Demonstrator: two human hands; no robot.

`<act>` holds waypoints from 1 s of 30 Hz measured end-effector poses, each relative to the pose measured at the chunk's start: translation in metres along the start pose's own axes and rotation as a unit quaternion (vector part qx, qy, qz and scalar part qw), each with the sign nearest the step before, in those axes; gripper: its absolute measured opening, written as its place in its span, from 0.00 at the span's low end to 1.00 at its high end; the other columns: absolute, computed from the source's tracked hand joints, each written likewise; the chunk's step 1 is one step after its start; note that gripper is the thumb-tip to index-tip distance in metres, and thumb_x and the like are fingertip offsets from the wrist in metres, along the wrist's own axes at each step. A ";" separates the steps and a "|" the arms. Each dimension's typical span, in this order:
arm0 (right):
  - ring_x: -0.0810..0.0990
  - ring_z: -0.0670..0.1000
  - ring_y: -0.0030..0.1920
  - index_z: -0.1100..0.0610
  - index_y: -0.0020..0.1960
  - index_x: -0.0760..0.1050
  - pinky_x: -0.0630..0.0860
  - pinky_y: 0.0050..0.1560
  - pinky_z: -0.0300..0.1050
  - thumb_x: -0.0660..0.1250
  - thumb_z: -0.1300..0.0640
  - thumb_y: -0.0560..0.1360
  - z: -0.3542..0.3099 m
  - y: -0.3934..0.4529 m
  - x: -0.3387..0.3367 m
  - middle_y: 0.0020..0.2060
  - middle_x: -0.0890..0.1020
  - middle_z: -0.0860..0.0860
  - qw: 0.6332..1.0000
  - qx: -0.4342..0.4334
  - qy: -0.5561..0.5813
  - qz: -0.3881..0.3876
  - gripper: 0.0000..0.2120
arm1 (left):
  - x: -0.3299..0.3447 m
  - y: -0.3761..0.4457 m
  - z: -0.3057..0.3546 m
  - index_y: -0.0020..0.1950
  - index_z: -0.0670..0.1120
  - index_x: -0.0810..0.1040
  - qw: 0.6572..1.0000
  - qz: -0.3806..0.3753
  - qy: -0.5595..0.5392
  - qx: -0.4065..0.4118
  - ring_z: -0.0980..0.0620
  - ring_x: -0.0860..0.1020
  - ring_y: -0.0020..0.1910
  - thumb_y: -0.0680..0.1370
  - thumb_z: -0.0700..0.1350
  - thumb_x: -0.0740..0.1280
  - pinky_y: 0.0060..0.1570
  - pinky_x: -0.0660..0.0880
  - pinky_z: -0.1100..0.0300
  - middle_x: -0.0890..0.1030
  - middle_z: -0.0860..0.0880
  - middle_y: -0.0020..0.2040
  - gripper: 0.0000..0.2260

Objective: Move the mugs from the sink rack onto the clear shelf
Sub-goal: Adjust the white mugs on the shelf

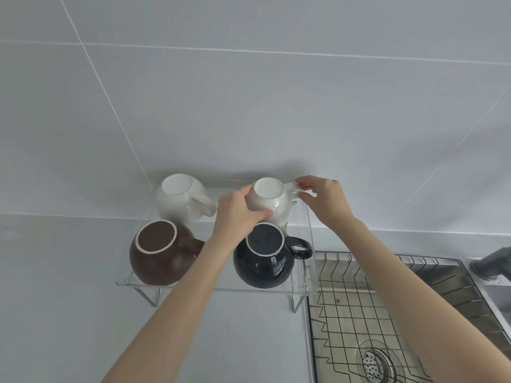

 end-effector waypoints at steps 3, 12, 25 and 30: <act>0.79 0.61 0.46 0.63 0.52 0.79 0.74 0.51 0.48 0.64 0.69 0.70 -0.006 0.005 0.003 0.46 0.83 0.62 0.999 -0.027 -0.036 0.012 0.12 | -0.001 0.003 0.002 0.53 0.45 0.79 1.000 0.018 0.008 -0.003 0.49 0.77 0.44 0.63 0.44 0.76 0.38 0.63 0.67 0.84 0.46 0.46 0.20; 0.80 0.59 0.46 0.62 0.50 0.80 0.75 0.50 0.50 0.65 0.66 0.71 -0.008 -0.002 -0.002 0.46 0.84 0.59 0.999 -0.023 -0.033 0.007 0.09 | -0.010 0.013 0.004 0.47 0.46 0.80 0.999 -0.048 -0.002 0.007 0.48 0.77 0.43 0.60 0.41 0.77 0.56 0.75 0.46 0.81 0.47 0.42 0.18; 0.82 0.56 0.46 0.61 0.50 0.81 0.77 0.54 0.47 0.68 0.65 0.70 -0.005 -0.016 -0.006 0.48 0.85 0.57 1.000 0.025 0.004 0.000 0.09 | -0.017 0.019 0.010 0.57 0.40 0.78 0.992 -0.126 -0.012 0.028 0.56 0.75 0.50 0.62 0.35 0.76 0.42 0.67 0.80 0.77 0.53 0.48 0.24; 0.82 0.56 0.48 0.61 0.50 0.81 0.77 0.54 0.48 0.68 0.65 0.70 -0.006 -0.012 -0.005 0.47 0.86 0.57 1.000 0.015 -0.010 -0.011 0.09 | -0.013 0.021 0.004 0.56 0.41 0.79 0.992 -0.121 -0.013 0.036 0.56 0.76 0.50 0.62 0.35 0.76 0.43 0.68 0.81 0.79 0.51 0.47 0.23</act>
Point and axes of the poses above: each hand's wrist, its own y-axis towards the middle knuckle, its own x-axis out of the palm, z = x × y, the point moved 7 cm from there along y, towards the middle knuckle
